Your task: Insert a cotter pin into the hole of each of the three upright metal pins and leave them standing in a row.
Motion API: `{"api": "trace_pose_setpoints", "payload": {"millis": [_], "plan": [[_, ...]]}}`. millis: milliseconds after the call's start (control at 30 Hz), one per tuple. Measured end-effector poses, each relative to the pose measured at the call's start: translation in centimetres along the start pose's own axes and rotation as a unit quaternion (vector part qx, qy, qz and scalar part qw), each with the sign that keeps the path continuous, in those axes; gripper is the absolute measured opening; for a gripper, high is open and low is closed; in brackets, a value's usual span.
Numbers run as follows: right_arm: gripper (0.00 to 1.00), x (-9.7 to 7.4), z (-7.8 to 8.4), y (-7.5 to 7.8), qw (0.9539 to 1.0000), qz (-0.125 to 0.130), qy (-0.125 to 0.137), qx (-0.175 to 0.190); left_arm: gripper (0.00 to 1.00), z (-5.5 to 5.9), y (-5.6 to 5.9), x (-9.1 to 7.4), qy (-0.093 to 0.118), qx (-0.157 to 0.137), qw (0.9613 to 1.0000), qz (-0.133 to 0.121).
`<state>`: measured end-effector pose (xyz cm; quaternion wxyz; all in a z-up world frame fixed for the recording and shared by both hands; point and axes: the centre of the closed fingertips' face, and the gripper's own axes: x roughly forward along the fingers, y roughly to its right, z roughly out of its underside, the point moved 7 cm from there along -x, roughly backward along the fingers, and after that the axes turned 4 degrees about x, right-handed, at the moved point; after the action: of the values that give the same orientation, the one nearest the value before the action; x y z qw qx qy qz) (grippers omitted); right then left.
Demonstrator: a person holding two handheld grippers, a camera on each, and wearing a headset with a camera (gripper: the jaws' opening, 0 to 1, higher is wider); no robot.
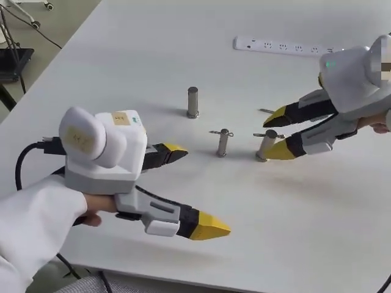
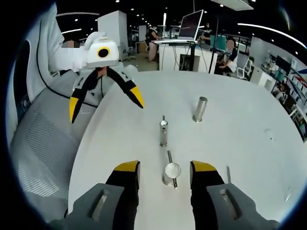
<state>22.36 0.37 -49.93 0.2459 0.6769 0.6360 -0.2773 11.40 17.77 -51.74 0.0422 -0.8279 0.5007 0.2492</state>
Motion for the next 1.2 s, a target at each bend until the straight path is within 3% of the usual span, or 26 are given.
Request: {"api": "trace_pose_setpoints", "payload": {"millis": [67, 167, 300, 400, 567, 700, 800, 900, 1033, 1200], "plan": [[0.43, -0.7, -0.3, -0.4, 0.9995, 0.017, 0.022, 0.018, 0.95, -0.2, -0.1, -0.2, 0.003, -0.001, 1.0, -0.006], [0.5, -2.0, -1.0, -1.2, 0.9952, 0.063, 0.065, 0.039, 0.95, -0.5, -0.2, -0.6, 0.011, -0.002, 0.9998, -0.014], [0.62, -3.1, -1.1, -2.9, 0.9926, 0.076, 0.081, 0.05, 0.95, -0.9, -0.2, -0.8, 0.023, -0.008, 0.9995, -0.021], [0.69, -4.0, -0.7, -4.1, 0.9864, 0.099, 0.099, 0.086, 0.95, -1.1, -0.1, -0.9, 0.027, -0.008, 0.9993, -0.023], [0.68, -5.0, 0.8, -5.9, 0.9825, 0.108, 0.103, 0.112, 0.96, -1.5, 0.3, -1.0, 0.032, -0.009, 0.9992, -0.02], [0.74, -5.5, 2.0, -6.8, 0.9738, 0.121, 0.112, 0.156, 0.97, -1.4, 0.4, -1.1, 0.032, -0.011, 0.9992, -0.019], [0.79, -5.7, 2.6, -7.3, 0.971, 0.136, 0.107, 0.165, 0.97, -1.5, 0.4, -1.1, 0.034, -0.014, 0.9991, -0.021], [0.85, -5.7, 2.9, -8.1, 0.9619, 0.141, 0.124, 0.199, 0.98, -1.5, 0.4, -1.2, 0.035, -0.015, 0.999, -0.021], [0.89, -5.7, 3.6, -8.6, 0.9588, 0.152, 0.116, 0.21, 0.98, -1.4, 0.5, -1.3, 0.031, -0.013, 0.9992, -0.021], [0.93, -5.8, 4.5, -9.2, 0.9507, 0.159, 0.115, 0.24, 0.98, -1.1, 0.5, -1.3, 0.023, -0.015, 0.9994, -0.022]]}}
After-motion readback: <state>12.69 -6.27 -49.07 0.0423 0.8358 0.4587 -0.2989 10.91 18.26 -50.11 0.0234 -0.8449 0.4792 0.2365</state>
